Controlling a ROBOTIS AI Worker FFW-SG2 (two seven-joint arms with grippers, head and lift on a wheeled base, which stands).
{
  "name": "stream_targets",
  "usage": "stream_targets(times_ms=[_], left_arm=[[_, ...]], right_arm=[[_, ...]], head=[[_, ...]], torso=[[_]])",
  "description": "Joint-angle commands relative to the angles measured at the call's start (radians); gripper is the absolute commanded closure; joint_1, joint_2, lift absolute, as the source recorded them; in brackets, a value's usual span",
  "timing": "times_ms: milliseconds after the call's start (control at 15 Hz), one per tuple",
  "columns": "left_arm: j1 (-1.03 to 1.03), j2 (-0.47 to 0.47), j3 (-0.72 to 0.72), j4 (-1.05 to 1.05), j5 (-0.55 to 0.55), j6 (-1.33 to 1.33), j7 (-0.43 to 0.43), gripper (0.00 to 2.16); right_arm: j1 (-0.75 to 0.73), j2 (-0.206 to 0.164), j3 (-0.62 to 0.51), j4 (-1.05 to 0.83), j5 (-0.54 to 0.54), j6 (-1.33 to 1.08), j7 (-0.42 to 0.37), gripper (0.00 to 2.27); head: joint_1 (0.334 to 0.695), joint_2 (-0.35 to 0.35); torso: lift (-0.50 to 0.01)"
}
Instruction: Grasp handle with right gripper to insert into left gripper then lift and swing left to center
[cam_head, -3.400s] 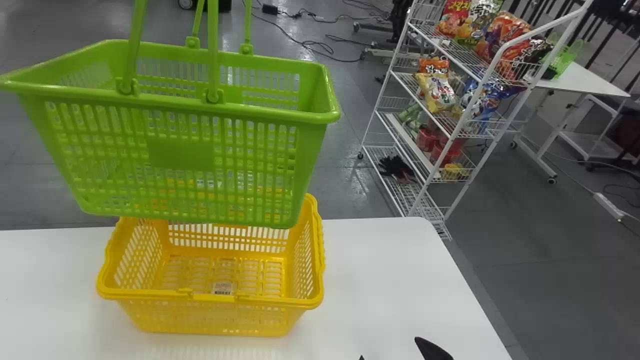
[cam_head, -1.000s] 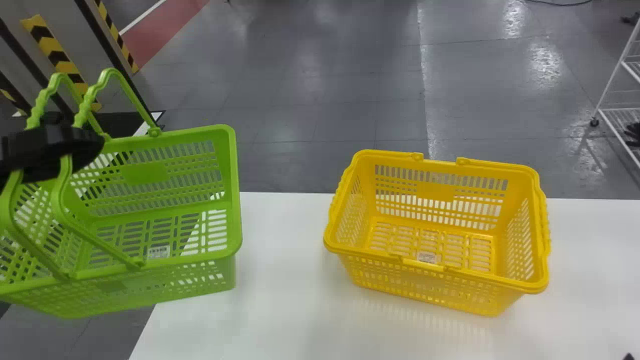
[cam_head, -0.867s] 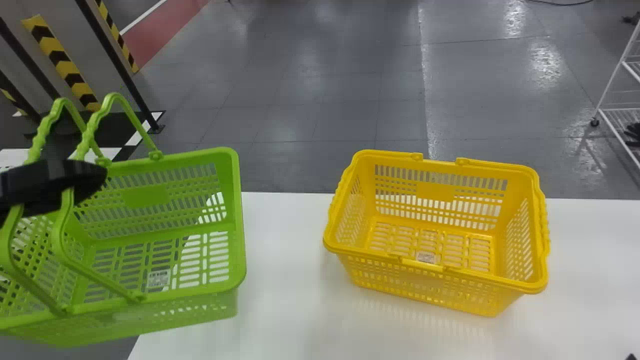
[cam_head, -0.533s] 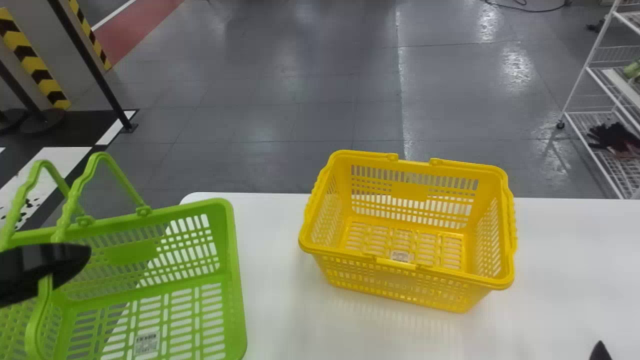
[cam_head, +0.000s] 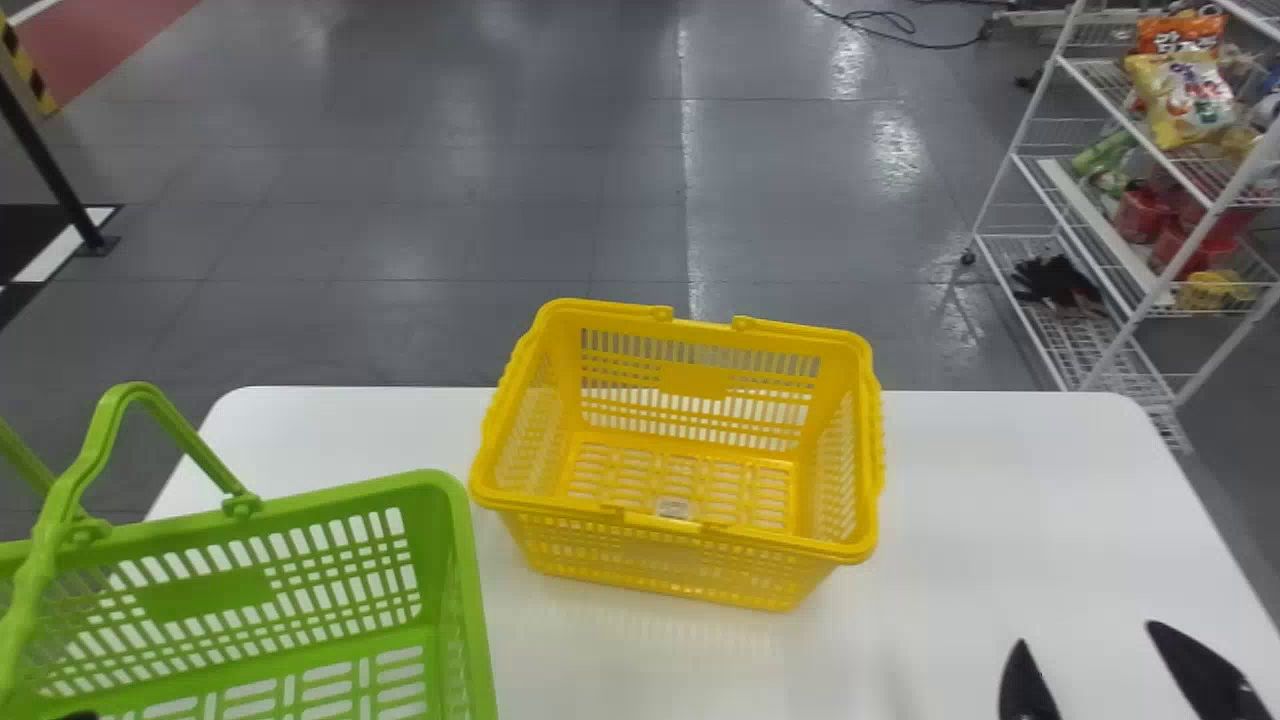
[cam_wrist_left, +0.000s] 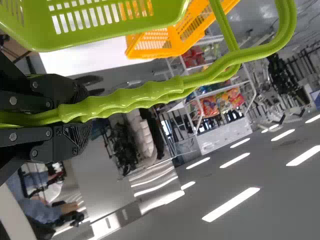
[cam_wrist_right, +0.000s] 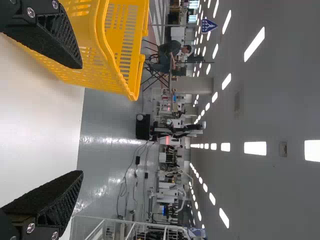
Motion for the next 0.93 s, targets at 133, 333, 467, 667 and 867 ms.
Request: stream_targets(times_ms=[133, 333, 467, 667, 867], left_arm=[[-0.03, -0.067, -0.189, -0.088, -0.035, 0.001, 0.03, 2.13], [-0.064, -0.108, -0.322, -0.096, -0.066, 0.001, 0.038, 2.13], [-0.095, -0.143, -0.397, -0.096, -0.089, 0.001, 0.038, 2.13], [-0.118, -0.175, -0.522, -0.09, -0.138, 0.001, 0.04, 2.13], [-0.125, -0.2, -0.595, -0.079, -0.189, 0.001, 0.032, 2.13]], right_arm=[[0.003, 0.001, 0.001, -0.003, -0.002, 0.0, 0.004, 0.04], [0.008, 0.003, 0.002, -0.004, -0.002, -0.003, 0.004, 0.04], [0.009, 0.007, 0.002, -0.009, -0.002, -0.003, 0.004, 0.04], [0.017, 0.009, 0.005, -0.012, -0.001, -0.012, 0.004, 0.04], [0.026, 0.009, 0.008, -0.021, 0.002, -0.012, 0.004, 0.04]], head=[[0.695, -0.188], [0.695, -0.296], [0.695, -0.335], [0.695, -0.35], [0.695, -0.35]], torso=[[-0.093], [-0.093], [-0.093], [-0.093], [-0.093]])
